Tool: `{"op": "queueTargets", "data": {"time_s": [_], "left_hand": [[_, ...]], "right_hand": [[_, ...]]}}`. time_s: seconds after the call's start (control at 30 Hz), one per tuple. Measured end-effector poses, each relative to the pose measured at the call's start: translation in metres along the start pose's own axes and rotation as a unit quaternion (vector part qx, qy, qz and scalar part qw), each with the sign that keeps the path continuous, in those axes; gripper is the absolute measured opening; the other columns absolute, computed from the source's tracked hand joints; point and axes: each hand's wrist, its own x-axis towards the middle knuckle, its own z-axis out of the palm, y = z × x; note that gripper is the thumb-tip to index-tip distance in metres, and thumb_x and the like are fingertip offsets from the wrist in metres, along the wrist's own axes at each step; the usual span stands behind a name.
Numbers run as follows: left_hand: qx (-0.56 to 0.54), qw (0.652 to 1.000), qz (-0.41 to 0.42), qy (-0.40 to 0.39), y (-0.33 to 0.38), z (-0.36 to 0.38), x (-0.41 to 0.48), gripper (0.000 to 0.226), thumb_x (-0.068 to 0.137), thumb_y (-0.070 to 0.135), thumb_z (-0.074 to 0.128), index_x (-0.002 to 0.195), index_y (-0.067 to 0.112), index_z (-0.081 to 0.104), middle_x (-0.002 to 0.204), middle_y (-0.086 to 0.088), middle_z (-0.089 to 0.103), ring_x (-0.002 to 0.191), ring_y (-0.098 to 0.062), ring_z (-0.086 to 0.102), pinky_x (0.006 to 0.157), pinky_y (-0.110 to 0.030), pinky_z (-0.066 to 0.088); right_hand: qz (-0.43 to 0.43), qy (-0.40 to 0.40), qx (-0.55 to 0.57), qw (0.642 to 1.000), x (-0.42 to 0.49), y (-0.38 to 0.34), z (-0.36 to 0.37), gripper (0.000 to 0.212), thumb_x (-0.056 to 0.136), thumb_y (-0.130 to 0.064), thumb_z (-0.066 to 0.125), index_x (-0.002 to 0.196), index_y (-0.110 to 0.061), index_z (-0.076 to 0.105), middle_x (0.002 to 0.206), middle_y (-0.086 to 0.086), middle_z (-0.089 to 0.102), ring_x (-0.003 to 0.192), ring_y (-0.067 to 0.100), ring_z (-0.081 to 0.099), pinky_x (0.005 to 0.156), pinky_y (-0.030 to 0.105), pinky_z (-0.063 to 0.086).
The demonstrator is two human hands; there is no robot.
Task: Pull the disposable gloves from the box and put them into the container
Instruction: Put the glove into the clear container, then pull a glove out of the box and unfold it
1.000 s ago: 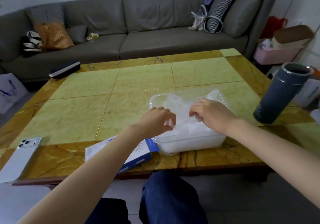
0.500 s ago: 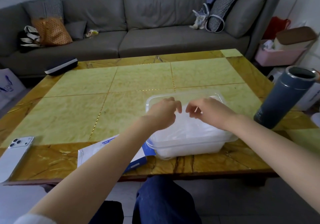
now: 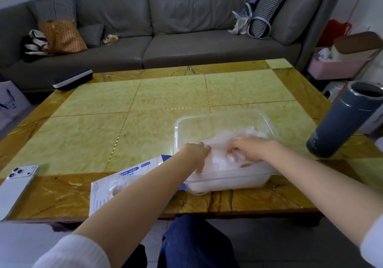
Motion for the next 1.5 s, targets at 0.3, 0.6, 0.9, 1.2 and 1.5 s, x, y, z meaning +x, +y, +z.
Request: {"op": "queueTargets", "data": {"time_s": [0.3, 0.6, 0.9, 1.2, 1.5], "left_hand": [[-0.003, 1.0, 0.01, 0.013, -0.001, 0.001, -0.007, 0.067, 0.087, 0.015, 0.062, 0.143, 0.009, 0.025, 0.137, -0.012, 0.037, 0.115, -0.03, 0.052, 0.08, -0.031, 0.04], [-0.146, 0.925, -0.025, 0.349, -0.04, -0.002, -0.068, 0.037, 0.095, 0.024, 0.049, 0.131, 0.018, 0.042, 0.128, 0.002, 0.05, 0.117, -0.019, 0.048, 0.094, -0.03, 0.037], [-0.23, 0.913, -0.2, 0.272, -0.111, 0.121, -0.137, 0.032, 0.097, 0.031, 0.044, 0.128, 0.021, 0.047, 0.129, 0.002, 0.047, 0.119, -0.018, 0.044, 0.1, -0.031, 0.032], [-0.312, 0.917, -0.169, 0.185, -0.118, 0.159, -0.155, 0.073, 0.084, 0.056, 0.056, 0.141, 0.018, 0.032, 0.146, 0.001, 0.031, 0.133, -0.02, 0.03, 0.104, -0.033, 0.035], [-0.331, 0.905, -0.181, 0.195, -0.12, 0.162, -0.154, 0.087, 0.075, 0.057, 0.067, 0.142, 0.018, 0.027, 0.142, 0.002, 0.034, 0.131, -0.02, 0.033, 0.101, -0.036, 0.04]], "right_hand": [[0.046, -0.056, -0.02, 0.997, 0.001, -0.013, -0.02, 0.052, 0.089, 0.003, 0.048, 0.136, -0.022, 0.048, 0.137, 0.004, 0.05, 0.116, 0.024, 0.054, 0.092, 0.03, 0.046], [-0.058, 0.31, 0.013, 0.949, -0.034, -0.101, -0.055, 0.018, 0.096, -0.012, 0.045, 0.108, -0.013, 0.059, 0.113, 0.003, 0.051, 0.096, 0.023, 0.056, 0.065, 0.031, 0.038], [-0.257, 0.328, 0.091, 0.904, -0.006, -0.211, -0.006, 0.027, 0.09, 0.002, 0.05, 0.115, -0.007, 0.056, 0.116, 0.005, 0.051, 0.101, 0.019, 0.053, 0.076, 0.031, 0.05], [-0.136, 0.189, 0.082, 0.969, 0.039, -0.249, 0.026, 0.019, 0.097, -0.015, 0.045, 0.108, -0.009, 0.06, 0.112, 0.007, 0.055, 0.099, 0.027, 0.057, 0.079, 0.037, 0.046], [-0.074, 0.238, 0.181, 0.952, 0.039, -0.237, 0.008, 0.012, 0.1, -0.013, 0.041, 0.089, -0.012, 0.047, 0.111, 0.008, 0.063, 0.092, 0.019, 0.058, 0.071, 0.028, 0.044]]}}
